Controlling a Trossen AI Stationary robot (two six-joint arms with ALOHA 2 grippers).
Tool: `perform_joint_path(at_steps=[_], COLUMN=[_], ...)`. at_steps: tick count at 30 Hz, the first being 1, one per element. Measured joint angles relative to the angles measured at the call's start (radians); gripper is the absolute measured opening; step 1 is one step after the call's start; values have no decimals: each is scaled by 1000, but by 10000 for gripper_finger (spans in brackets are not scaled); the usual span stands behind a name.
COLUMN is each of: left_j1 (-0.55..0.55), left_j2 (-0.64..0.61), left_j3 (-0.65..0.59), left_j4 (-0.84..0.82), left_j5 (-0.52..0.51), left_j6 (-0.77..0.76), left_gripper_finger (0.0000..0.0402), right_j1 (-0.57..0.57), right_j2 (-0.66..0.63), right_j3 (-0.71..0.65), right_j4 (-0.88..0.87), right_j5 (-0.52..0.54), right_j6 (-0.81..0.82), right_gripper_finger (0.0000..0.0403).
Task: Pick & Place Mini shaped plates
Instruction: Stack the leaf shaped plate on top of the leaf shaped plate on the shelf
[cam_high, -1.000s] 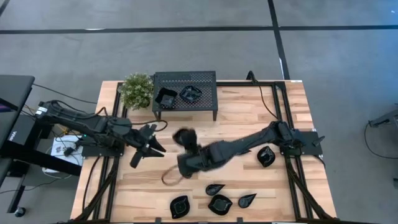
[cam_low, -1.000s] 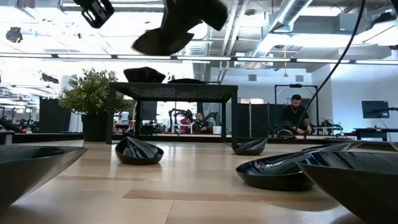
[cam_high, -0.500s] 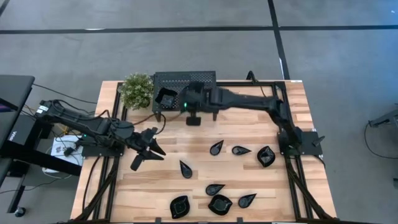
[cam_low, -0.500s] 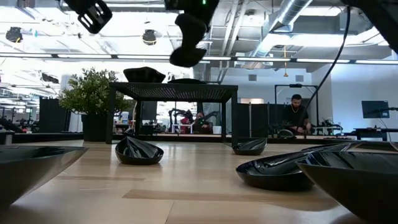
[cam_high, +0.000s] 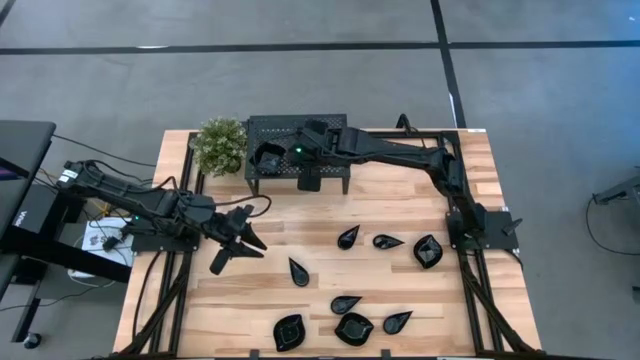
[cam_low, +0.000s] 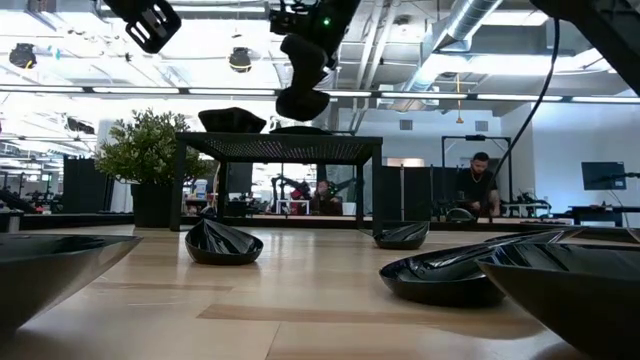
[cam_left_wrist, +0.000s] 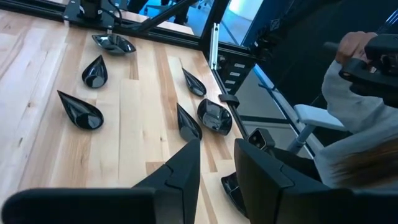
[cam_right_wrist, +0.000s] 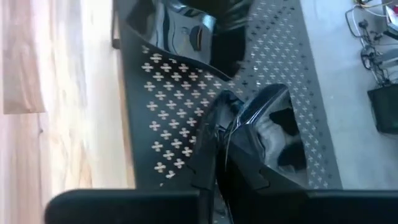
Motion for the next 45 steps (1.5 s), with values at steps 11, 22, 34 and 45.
perform_joint_path(at_steps=[11,22,34,45], left_j1=[0,0,0,0], left_j2=[0,0,0,0], left_j3=[0,0,0,0], left_j4=[0,0,4,6], left_j5=[0,4,-1,-1], left_j6=[0,4,3,3], left_gripper_finger=[100,100,100,100], right_j1=[46,274,520,641], right_j2=[7,-6,-4,0], right_j3=[0,40,38,-190], right_j4=[-1,-171,-393,122], right_j5=[26,5,27,-287], right_j6=[41,156,397,282], right_gripper_finger=[91,95,95,95])
